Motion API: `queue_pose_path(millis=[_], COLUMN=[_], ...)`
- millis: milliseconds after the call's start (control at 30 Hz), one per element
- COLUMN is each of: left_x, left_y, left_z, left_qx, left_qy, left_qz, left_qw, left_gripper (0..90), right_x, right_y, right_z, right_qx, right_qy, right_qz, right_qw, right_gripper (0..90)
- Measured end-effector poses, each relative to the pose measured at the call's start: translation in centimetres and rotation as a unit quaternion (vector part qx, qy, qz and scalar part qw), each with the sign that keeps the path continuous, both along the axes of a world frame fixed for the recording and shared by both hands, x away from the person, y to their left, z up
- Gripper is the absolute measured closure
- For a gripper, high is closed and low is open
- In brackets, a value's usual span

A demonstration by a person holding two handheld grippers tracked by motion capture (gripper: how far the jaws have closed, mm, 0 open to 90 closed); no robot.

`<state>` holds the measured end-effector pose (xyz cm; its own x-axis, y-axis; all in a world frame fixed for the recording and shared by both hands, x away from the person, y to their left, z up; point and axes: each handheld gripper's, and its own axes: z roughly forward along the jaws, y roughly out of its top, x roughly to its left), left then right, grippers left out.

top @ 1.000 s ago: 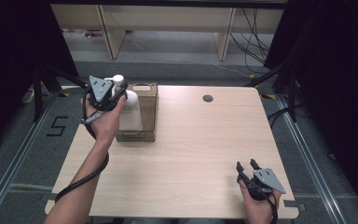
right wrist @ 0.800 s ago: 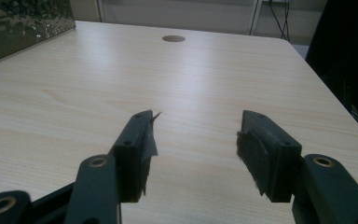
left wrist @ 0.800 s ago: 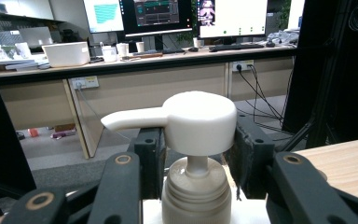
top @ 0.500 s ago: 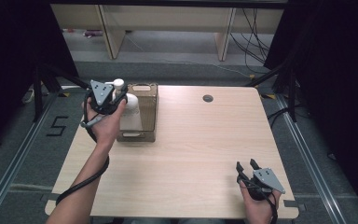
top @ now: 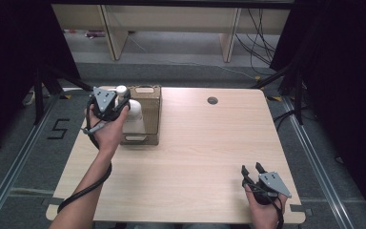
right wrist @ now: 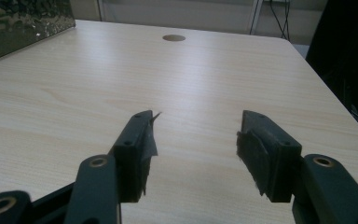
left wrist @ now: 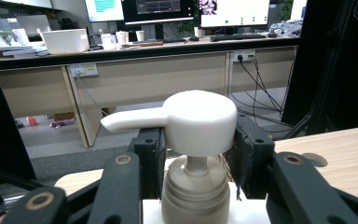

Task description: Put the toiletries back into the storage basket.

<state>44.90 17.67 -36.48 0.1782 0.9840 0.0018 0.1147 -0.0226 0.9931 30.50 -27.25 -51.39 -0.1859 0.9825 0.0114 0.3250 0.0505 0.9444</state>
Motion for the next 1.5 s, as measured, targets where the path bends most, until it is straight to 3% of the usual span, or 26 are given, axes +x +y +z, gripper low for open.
queue_pose_path(millis=[467,667,800,867,900,1067,1500], left_x=[-0.05,-0.19,-0.29,-0.27,-0.28,-0.37,-0.87], left_y=[0.16,0.21,0.28,0.30,0.31,0.33,0.45], left_z=[-0.63,-0.82,-0.86,-0.85,-0.86,-0.93,-0.90], left_qx=[-0.004,-0.006,-0.006,-0.006,-0.007,-0.007,-0.011], left_qy=[0.009,0.013,0.013,0.013,0.013,0.011,0.010], left_qz=[0.000,0.001,0.001,0.001,0.001,0.002,-0.003], left_qw=[1.0000,0.9999,0.9999,0.9999,0.9999,0.9999,0.9999], left_gripper=[59.2,59.2,59.2,59.2,59.1,59.0,55.7], right_x=[0.09,0.00,0.13,0.07,-0.08,0.10,0.02], right_y=[-0.09,0.05,-0.12,-0.03,0.18,-0.05,0.04], right_z=[0.00,-0.01,-0.02,0.00,0.01,-0.01,-0.01], right_qx=[-0.009,0.001,-0.010,-0.009,0.005,-0.011,-0.005], right_qy=[-0.005,-0.001,-0.007,-0.006,0.002,-0.006,-0.003], right_qz=[0.002,-0.002,0.003,-0.001,-0.007,0.001,-0.002], right_qw=[0.9999,1.0000,0.9999,0.9999,1.0000,0.9999,1.0000], right_gripper=[45.9,45.9,45.9,45.9,45.9,45.8,45.6])
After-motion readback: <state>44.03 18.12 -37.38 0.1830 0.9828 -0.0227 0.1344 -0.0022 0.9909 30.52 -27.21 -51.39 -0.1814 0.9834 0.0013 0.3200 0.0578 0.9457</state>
